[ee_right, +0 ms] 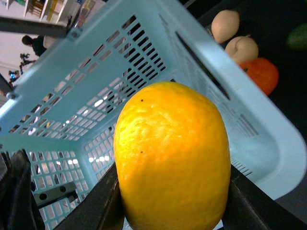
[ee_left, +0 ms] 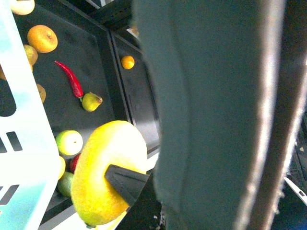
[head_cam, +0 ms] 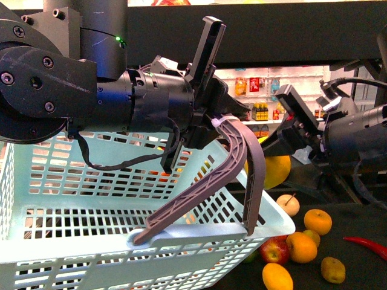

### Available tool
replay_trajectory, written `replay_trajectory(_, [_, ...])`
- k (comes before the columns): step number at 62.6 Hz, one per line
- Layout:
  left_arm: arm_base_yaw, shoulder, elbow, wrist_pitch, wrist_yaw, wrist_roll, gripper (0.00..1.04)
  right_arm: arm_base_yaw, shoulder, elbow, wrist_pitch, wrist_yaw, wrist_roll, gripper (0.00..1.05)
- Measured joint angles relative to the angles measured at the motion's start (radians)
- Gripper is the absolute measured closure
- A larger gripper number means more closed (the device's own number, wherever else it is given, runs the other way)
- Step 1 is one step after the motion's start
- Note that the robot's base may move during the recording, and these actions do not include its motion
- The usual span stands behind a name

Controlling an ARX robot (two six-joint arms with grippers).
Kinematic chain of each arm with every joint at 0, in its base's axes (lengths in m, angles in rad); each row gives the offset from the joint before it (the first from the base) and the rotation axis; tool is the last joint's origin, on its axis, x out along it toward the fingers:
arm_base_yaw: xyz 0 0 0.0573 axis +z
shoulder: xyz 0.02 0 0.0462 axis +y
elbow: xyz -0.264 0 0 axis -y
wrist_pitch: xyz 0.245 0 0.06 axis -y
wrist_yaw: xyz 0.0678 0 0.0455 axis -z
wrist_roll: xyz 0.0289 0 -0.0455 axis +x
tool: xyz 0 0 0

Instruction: Pick lemon from shelf

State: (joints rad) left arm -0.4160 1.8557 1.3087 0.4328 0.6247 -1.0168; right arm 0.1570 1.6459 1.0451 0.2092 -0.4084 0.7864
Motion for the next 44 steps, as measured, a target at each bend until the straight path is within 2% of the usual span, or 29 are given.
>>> replay_trajectory(42, [0.0,0.0,0.0,0.0,-0.001,-0.001,0.99,0.05,0.187,0.028,0.072,0.084,0.032,0.6])
replay_trajectory(44, [0.0,0.0,0.0,0.0,0.0,-0.001,0.99,0.053,0.188,0.029,0.073,0.085,0.031,0.55])
